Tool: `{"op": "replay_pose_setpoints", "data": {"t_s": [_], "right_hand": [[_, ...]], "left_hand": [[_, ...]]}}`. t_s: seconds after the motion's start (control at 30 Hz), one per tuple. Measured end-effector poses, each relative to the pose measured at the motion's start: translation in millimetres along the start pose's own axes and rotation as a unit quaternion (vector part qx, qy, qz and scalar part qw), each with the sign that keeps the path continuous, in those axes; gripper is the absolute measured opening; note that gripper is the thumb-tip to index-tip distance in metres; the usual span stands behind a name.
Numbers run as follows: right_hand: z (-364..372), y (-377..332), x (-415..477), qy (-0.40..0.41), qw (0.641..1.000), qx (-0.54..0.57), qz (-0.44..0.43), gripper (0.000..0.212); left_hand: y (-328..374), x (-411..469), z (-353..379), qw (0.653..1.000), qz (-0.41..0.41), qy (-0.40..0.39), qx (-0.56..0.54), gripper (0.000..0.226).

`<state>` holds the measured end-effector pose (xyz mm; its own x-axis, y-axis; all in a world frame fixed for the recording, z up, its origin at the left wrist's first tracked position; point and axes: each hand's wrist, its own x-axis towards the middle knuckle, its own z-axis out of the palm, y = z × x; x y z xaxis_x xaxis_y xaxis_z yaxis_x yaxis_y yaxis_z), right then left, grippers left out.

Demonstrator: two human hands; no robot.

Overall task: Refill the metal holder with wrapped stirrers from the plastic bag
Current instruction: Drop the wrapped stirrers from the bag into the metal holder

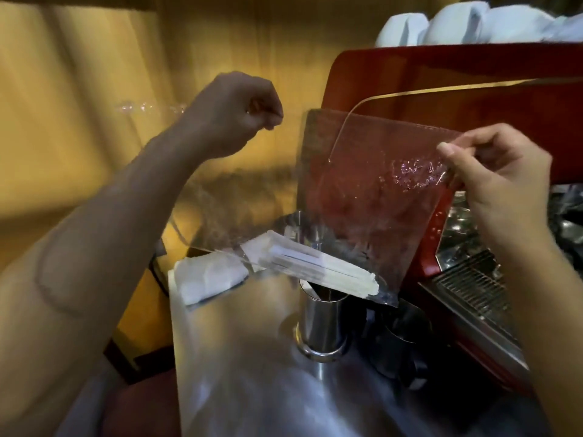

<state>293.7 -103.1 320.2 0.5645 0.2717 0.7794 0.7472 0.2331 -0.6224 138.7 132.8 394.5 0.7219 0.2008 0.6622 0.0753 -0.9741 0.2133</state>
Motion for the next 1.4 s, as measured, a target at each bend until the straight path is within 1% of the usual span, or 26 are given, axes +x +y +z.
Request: {"op": "replay_pose_setpoints", "data": {"t_s": [0.1, 0.2, 0.3, 0.5, 0.53, 0.63, 0.73, 0.8, 0.83, 0.93, 1.03, 1.07, 1.13, 1.17, 1.27, 1.33, 1.4], "right_hand": [[-22, 1, -5, 0.011, 0.999, -0.042, 0.003, 0.018], [-40, 5, -10, 0.021, 0.999, -0.042, 0.017, 0.015], [-52, 10, -16, 0.026, 0.998, -0.057, 0.024, 0.013], [-61, 22, -27, 0.020, 0.995, -0.090, 0.030, 0.016], [-62, 23, -28, 0.019, 0.995, -0.095, 0.031, 0.015], [-62, 22, -29, 0.018, 0.994, -0.101, 0.029, 0.014], [-58, 19, -28, 0.017, 0.994, -0.104, 0.026, 0.013], [-57, 18, -28, 0.013, 0.994, -0.105, 0.022, 0.014], [-56, 17, -28, 0.012, 0.994, -0.104, 0.020, 0.015], [-56, 18, -29, 0.024, 0.996, -0.088, 0.026, 0.017], [-59, 20, -33, 0.025, 0.997, -0.052, 0.060, 0.009], [-60, 22, -35, 0.019, 0.996, -0.036, 0.083, 0.010], [-62, 28, -43, -0.003, 0.991, -0.014, 0.133, 0.019], [-63, 32, -49, -0.018, 0.988, -0.011, 0.154, 0.020], [-66, 47, -73, -0.067, 0.976, -0.024, 0.205, 0.014], [-67, 59, -90, -0.080, 0.969, -0.032, 0.231, 0.010], [-67, 68, -107, -0.077, 0.966, -0.042, 0.245, 0.012]], "left_hand": [[11, 9, 18, 1.000, 0.014, -0.014, -0.023, 0.007], [20, 12, 32, 0.998, 0.038, -0.034, -0.036, 0.006], [25, 10, 48, 0.996, 0.031, -0.060, -0.052, 0.005], [31, 5, 66, 0.993, 0.011, -0.112, -0.034, 0.005], [34, 5, 67, 0.992, 0.017, -0.120, -0.023, 0.009], [52, 7, 73, 0.988, 0.084, -0.126, 0.015, 0.032], [83, 15, 84, 0.980, 0.156, -0.121, 0.002, 0.042], [106, 19, 95, 0.972, 0.195, -0.130, 0.020, 0.041], [116, 20, 100, 0.969, 0.207, -0.134, 0.032, 0.037], [133, 20, 113, 0.967, 0.217, -0.130, 0.042, 0.015], [134, 20, 117, 0.974, 0.193, -0.119, 0.025, 0.015], [133, 21, 116, 0.975, 0.186, -0.117, 0.022, 0.015], [131, 25, 114, 0.977, 0.178, -0.116, 0.019, 0.015], [130, 26, 112, 0.977, 0.175, -0.118, 0.014, 0.015], [128, 32, 106, 0.979, 0.158, -0.128, -0.005, 0.015], [127, 35, 103, 0.981, 0.147, -0.127, -0.016, 0.015], [127, 37, 100, 0.982, 0.141, -0.126, -0.026, 0.015]]}}
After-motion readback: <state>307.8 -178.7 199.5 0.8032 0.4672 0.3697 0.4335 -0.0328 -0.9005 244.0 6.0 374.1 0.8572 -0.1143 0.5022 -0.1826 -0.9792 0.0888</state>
